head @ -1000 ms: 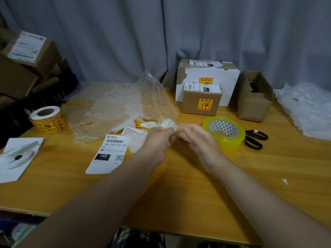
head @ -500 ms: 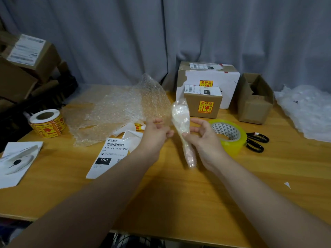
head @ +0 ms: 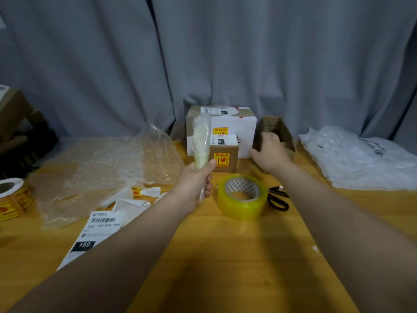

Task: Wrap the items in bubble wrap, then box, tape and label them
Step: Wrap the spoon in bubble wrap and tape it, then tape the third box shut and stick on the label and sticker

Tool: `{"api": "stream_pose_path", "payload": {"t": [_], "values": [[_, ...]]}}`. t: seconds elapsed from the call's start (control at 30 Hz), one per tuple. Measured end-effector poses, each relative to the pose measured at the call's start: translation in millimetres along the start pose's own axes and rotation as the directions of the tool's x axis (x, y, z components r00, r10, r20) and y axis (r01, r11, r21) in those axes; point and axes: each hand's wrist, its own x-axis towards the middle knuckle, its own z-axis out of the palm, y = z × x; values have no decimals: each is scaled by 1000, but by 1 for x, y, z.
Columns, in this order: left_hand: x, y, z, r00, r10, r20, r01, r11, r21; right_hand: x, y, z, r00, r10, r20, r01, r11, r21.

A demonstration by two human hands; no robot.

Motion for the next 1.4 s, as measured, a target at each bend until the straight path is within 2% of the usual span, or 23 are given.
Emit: {"api": "stream_pose_path", "payload": {"t": [0.07,0.2,0.27,0.37,0.47,0.53,0.6,0.73,0.8,0.87,0.93,1.0,1.07,1.13,1.2,1.27,1.33,1.4], "values": [[1,0,3,1000,4,7,-4,1000,26,13,10,-2,997,73,3,-73,997,-26],[4,8,5,998,48,38,-53,987,149,30,11,5,964,259,61,-266,950,165],[5,15,5,996,79,35,-85,970,228,31,13,11,955,290,56,-295,941,166],[5,21,5,993,112,41,-120,943,311,33,24,18,970,229,-86,-234,971,-44],[8,21,6,992,116,53,-128,926,356,36,34,10,946,252,-206,-262,965,-26],[12,20,8,989,138,52,-147,910,388,36,37,-3,903,246,-353,-265,964,-5],[16,21,11,982,185,35,-184,906,381,33,37,-17,848,226,-479,-212,974,85],[14,30,20,960,280,-25,-271,947,173,10,40,-34,775,219,-593,-25,948,317],[4,37,21,938,343,-49,-334,933,133,-5,38,-41,755,126,-643,161,916,368],[-10,47,17,891,450,-52,-433,880,192,-18,31,-49,740,-12,-673,361,850,383],[-26,63,8,807,588,-49,-541,771,335,-33,14,-59,752,-142,-644,481,787,387],[-40,82,-7,684,729,-37,-603,593,534,-52,-4,-64,772,-301,-560,557,744,369],[-54,100,-20,589,804,81,-639,402,656,-71,-22,-61,772,-475,-423,619,714,327],[-65,110,-31,614,750,246,-643,295,707,-92,-35,-51,745,-611,-268,667,678,308],[-68,109,-41,711,601,365,-600,248,760,-110,-40,-39,718,-689,-97,679,663,316],[-66,96,-53,791,407,457,-580,261,771,-122,-39,-28,688,-723,67,683,675,280],[-64,79,-63,820,217,529,-572,311,759,-130,-34,-21,644,-742,186,714,670,202],[-65,67,-71,841,89,534,-531,327,782,-135,-32,-16,590,-766,254,765,631,126]]}}
